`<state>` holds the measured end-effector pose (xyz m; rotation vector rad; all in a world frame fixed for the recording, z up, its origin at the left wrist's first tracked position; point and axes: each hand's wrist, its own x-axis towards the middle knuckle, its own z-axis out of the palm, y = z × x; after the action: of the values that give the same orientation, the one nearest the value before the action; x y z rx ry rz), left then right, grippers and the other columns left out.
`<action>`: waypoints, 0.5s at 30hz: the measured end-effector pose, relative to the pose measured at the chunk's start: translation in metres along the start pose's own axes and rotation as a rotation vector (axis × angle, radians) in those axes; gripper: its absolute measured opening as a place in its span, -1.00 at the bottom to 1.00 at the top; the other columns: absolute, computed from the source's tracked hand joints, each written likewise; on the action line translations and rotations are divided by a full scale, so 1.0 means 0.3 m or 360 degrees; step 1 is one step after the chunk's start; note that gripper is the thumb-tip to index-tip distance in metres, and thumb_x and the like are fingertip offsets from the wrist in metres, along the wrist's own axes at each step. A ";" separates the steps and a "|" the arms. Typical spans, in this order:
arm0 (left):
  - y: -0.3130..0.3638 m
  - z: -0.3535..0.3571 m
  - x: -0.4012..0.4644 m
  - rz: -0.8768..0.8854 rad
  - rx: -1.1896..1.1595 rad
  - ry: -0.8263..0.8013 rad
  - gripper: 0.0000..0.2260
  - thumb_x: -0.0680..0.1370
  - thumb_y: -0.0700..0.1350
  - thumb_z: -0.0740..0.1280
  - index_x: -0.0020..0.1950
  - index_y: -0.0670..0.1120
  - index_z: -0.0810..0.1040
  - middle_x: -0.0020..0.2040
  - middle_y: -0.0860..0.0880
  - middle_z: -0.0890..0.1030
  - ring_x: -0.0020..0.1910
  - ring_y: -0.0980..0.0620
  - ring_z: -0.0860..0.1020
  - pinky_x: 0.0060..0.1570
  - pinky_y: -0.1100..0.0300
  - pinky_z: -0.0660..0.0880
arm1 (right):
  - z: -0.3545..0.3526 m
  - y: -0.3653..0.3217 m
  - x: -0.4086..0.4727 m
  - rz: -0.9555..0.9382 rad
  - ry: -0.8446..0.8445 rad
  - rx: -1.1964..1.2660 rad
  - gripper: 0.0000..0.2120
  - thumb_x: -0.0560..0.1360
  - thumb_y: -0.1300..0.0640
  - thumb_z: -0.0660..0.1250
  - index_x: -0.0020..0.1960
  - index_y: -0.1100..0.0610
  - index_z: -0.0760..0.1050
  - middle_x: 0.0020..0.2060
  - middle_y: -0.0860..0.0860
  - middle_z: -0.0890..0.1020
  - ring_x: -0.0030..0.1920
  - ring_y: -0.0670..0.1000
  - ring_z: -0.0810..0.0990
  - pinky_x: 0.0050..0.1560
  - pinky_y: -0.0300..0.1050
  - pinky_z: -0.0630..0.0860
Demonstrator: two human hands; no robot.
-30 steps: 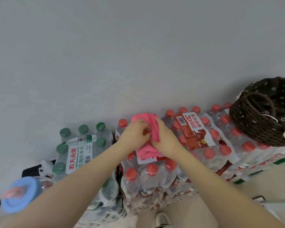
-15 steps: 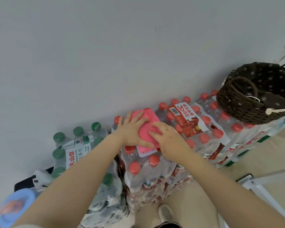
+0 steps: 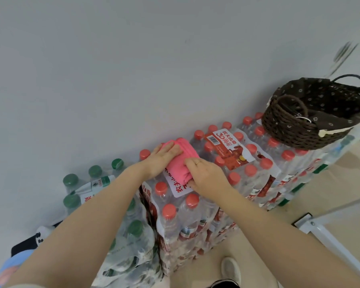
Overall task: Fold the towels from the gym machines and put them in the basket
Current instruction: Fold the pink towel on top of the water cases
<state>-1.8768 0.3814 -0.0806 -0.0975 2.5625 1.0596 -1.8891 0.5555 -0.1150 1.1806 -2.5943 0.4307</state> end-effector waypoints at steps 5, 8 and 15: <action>0.042 -0.015 0.009 0.0180 0.0162 0.0142 -0.50 0.35 0.26 0.37 0.21 0.09 0.39 0.16 -0.01 0.55 0.03 0.04 0.58 0.00 0.20 0.50 | -0.090 0.078 0.025 0.0797 0.0200 0.0864 -0.88 0.47 0.24 0.24 -0.01 0.17 0.35 -0.29 -0.07 0.47 -0.29 -0.12 0.45 -0.29 -0.32 0.41; 0.141 0.011 0.041 0.0247 -0.0124 0.0330 -0.70 0.42 -0.03 0.43 0.07 0.03 0.40 -0.13 0.06 0.59 -0.27 0.14 0.57 -0.32 0.36 0.47 | -0.158 0.168 0.011 0.1051 0.0562 0.1114 -0.85 0.49 0.31 0.19 -0.16 0.10 0.30 -0.34 -0.08 0.36 -0.34 -0.16 0.32 -0.32 -0.37 0.29; 0.469 0.125 0.213 0.0547 -0.1524 0.0298 -0.79 0.49 -0.24 0.35 0.02 0.03 0.44 -0.02 0.02 0.58 -0.09 0.10 0.58 -0.07 0.21 0.57 | -0.395 0.424 -0.014 0.1402 0.0920 0.2175 -0.84 0.55 0.19 0.09 -0.08 0.08 0.44 -0.21 0.05 0.51 -0.22 -0.01 0.49 -0.22 -0.09 0.45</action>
<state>-1.9531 0.5130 -0.0337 0.0063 2.0087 2.4162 -1.9705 0.6816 -0.0275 -0.1312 -1.9232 2.4570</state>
